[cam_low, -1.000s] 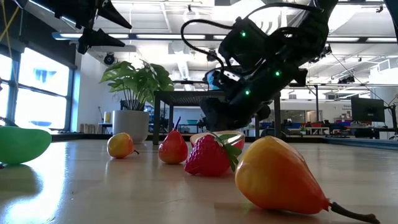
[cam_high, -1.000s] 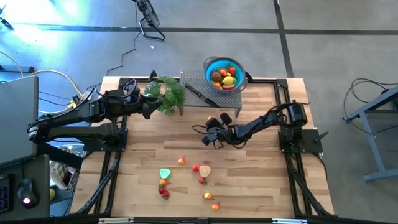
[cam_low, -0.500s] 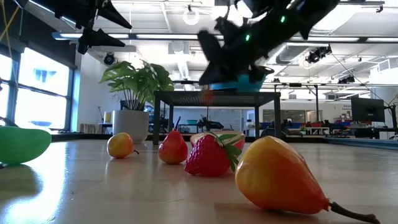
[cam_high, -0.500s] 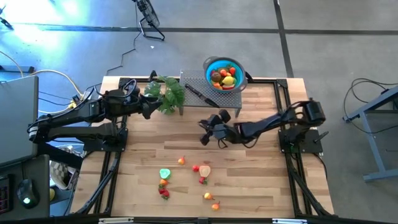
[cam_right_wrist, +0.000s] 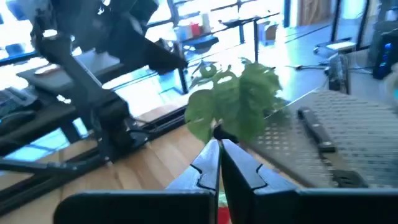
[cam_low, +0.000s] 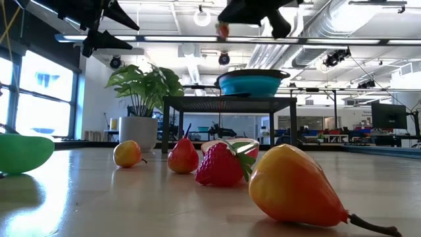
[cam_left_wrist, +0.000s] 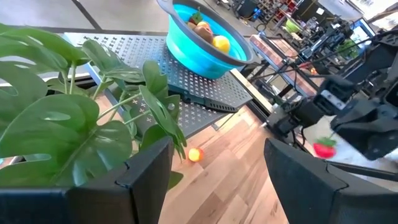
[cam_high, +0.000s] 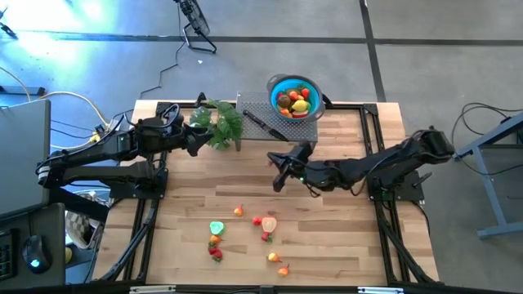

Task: Pick & Place Fruit
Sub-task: Put the red strawberry in the blue bowl on the shelf

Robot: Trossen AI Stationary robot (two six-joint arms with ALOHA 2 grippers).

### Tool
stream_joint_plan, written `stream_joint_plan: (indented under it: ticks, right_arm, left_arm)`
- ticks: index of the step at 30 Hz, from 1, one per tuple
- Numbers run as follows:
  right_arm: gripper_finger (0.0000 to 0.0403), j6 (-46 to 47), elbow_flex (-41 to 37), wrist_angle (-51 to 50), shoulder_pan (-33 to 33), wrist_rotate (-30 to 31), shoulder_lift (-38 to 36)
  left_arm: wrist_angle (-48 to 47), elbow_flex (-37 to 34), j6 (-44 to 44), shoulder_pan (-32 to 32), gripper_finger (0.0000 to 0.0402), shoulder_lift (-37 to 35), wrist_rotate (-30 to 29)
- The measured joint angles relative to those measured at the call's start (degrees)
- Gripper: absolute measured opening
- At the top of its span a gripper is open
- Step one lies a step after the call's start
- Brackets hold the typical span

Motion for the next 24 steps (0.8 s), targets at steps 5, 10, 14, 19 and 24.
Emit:
stream_joint_plan:
  ticks: [5,10,14,19,24]
  right_arm:
    - [0.0003,-0.6,-0.1,0.7,2.4,4.9,-3.2]
    - [0.0003,-4.4,-0.1,5.0,4.4,9.9,-5.1]
    - [0.0003,-9.0,-0.1,8.2,5.4,12.8,-6.3]
    - [0.0003,-12.8,-0.1,11.3,5.5,15.7,-7.7]
    - [0.0003,-18.4,-0.1,15.9,4.9,17.8,-8.7]
  left_arm:
    - [0.0,0.0,0.0,0.0,0.0248,0.0,0.0]
    - [0.0,0.0,0.0,0.0,0.0248,0.0,0.0]
    - [0.0,0.0,-1.4,0.0,0.0248,0.0,0.2]
    - [0.0,0.0,-3.0,0.0,0.0248,0.0,0.6]
    - [0.0,0.0,-3.1,0.0,0.0248,0.0,0.6]
